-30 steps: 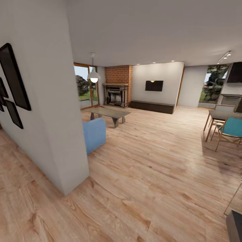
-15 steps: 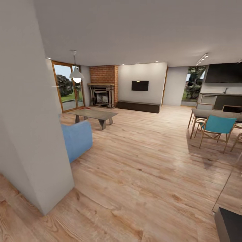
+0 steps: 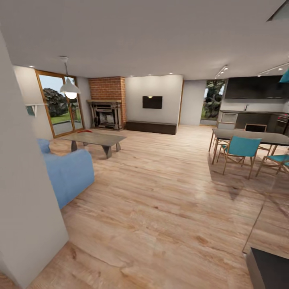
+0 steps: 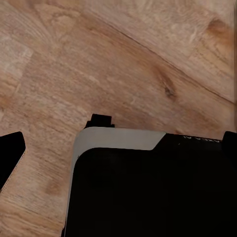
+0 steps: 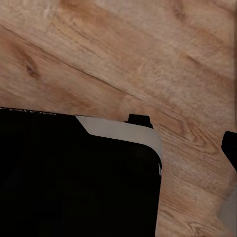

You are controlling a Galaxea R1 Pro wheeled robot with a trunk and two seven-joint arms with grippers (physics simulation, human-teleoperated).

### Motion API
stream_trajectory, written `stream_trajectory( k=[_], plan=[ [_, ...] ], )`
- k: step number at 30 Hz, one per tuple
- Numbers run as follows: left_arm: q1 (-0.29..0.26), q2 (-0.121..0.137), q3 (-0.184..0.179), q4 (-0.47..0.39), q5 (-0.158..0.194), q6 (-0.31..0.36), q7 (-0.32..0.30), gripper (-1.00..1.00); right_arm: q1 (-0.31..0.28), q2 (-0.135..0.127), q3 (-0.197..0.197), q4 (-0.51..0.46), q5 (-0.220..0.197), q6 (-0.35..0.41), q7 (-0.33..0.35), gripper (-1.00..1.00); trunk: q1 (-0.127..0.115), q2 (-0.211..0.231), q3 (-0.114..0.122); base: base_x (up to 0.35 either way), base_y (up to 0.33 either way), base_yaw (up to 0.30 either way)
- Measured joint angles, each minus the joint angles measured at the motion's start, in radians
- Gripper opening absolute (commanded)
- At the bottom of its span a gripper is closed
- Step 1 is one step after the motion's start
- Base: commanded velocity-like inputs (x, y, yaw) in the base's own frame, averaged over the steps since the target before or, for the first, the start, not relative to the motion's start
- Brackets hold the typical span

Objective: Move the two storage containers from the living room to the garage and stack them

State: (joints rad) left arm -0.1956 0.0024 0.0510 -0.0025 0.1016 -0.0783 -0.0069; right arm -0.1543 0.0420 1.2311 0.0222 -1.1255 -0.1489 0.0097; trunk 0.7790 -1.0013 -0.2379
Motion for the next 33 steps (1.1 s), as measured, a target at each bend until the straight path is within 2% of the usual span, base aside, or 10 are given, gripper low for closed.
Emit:
stream_trajectory(
  k=[33],
  plan=[
    [0.0, 0.0, 0.0, 0.0, 0.0, 0.0, 0.0, 1.0, 0.0, -0.002, 0.0, 0.0, 0.003, 0.001, 0.0, 1.0, 0.0, 0.0, 0.0, 0.323, 0.0, -0.003]
  ],
)
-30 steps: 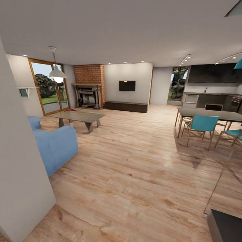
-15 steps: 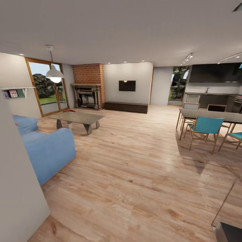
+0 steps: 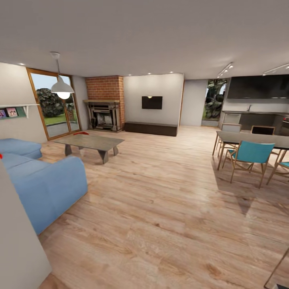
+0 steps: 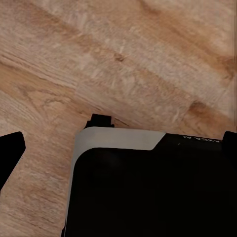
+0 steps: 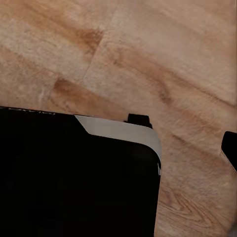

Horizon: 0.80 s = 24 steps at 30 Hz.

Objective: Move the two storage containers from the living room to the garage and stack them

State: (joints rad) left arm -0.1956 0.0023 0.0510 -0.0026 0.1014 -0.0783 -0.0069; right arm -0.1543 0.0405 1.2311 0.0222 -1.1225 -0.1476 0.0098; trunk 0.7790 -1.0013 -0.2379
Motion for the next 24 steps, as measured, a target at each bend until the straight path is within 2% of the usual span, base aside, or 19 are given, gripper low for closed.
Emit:
stream_trajectory(
  k=[24],
  plan=[
    [0.0, 0.001, 0.0, 0.0, 0.001, 0.001, 0.0, 1.0, 0.0, 0.0, 0.0, 0.0, 0.0, -0.001, 0.0, 1.0, 0.0, 0.0, 0.0, 0.323, 0.0, 0.0]
  ],
)
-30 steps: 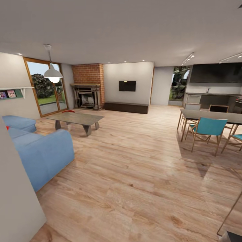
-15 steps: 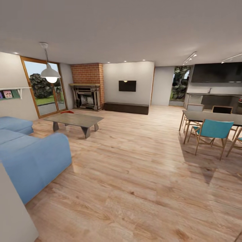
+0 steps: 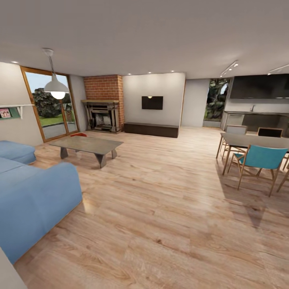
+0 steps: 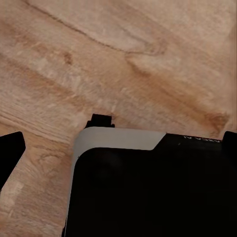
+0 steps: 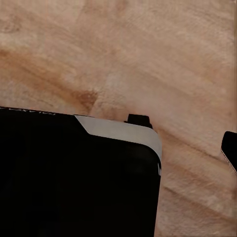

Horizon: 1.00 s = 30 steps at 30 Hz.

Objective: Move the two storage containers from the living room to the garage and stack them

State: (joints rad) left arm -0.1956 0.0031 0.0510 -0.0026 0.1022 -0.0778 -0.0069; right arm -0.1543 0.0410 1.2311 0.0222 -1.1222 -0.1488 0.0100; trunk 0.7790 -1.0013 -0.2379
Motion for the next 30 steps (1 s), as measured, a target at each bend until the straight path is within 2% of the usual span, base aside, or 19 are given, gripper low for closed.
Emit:
stream_trajectory(
  k=[30],
  plan=[
    [0.0, 0.0, 0.0, 0.0, 0.0, 0.001, 0.0, 1.0, 0.0, -0.002, 0.0, 0.0, 0.0, 0.0, 0.0, 1.0, 0.0, 0.0, 0.0, 0.323, 0.0, 0.0]
  ],
)
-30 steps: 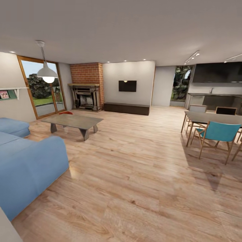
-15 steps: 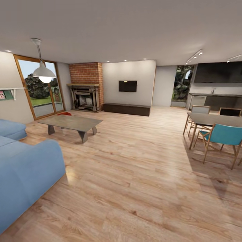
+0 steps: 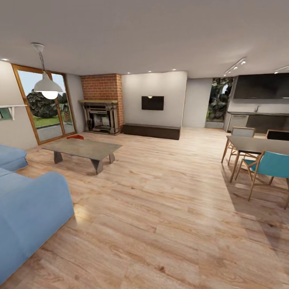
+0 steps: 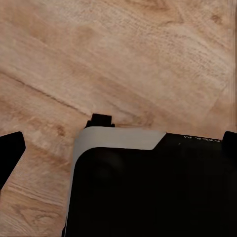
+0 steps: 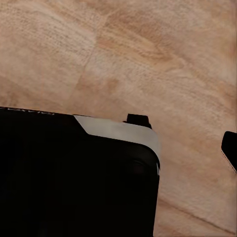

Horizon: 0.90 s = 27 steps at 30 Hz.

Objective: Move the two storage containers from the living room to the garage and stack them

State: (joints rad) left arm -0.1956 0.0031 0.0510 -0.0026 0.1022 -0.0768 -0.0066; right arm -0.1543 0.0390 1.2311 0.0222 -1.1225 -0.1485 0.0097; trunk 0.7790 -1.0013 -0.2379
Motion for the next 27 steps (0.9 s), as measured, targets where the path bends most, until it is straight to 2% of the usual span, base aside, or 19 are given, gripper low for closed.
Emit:
stream_trajectory(
  k=[27],
  plan=[
    [0.0, 0.0, 0.0, 0.0, 0.0, -0.002, 0.0, 1.0, 0.0, 0.002, 0.0, 0.0, 0.0, 0.0, 0.0, 1.0, 0.0, 0.0, 0.0, 0.323, 0.0, 0.0]
  ],
)
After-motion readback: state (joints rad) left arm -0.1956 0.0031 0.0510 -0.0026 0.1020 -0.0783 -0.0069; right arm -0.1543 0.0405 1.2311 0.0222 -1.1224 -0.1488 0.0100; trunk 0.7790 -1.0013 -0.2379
